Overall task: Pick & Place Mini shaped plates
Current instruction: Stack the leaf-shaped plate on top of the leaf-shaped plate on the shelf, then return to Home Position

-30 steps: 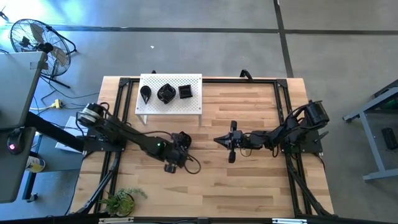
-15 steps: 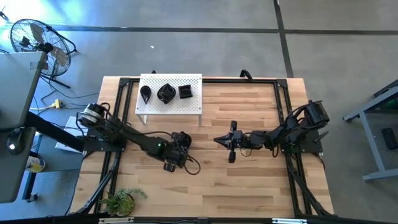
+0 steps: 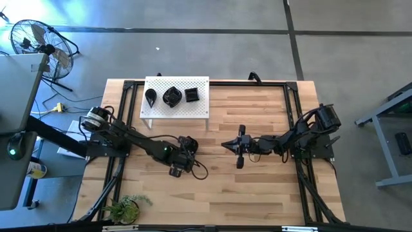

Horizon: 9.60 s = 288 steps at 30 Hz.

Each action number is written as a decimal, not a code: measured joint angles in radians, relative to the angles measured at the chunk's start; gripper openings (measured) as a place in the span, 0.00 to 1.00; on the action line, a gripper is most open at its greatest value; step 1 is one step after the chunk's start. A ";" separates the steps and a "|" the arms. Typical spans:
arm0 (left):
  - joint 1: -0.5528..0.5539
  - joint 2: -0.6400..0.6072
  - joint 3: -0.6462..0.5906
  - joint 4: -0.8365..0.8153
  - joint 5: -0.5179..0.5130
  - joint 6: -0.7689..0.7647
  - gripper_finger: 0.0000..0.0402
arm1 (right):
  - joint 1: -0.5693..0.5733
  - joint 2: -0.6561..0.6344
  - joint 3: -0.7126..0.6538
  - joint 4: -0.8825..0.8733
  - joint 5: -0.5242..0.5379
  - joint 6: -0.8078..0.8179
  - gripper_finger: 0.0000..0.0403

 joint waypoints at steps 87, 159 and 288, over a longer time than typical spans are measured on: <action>0.735 -0.679 0.028 -0.280 0.224 1.047 0.00 | -0.003 0.000 0.002 -0.003 0.011 0.000 0.00; 0.746 -0.779 -0.039 -0.045 0.368 0.481 0.18 | -0.003 0.000 0.002 -0.009 0.011 0.011 0.00; 0.438 -1.683 -0.990 0.544 0.321 -0.079 0.00 | -0.710 -1.678 -0.341 -1.313 -0.212 0.001 0.00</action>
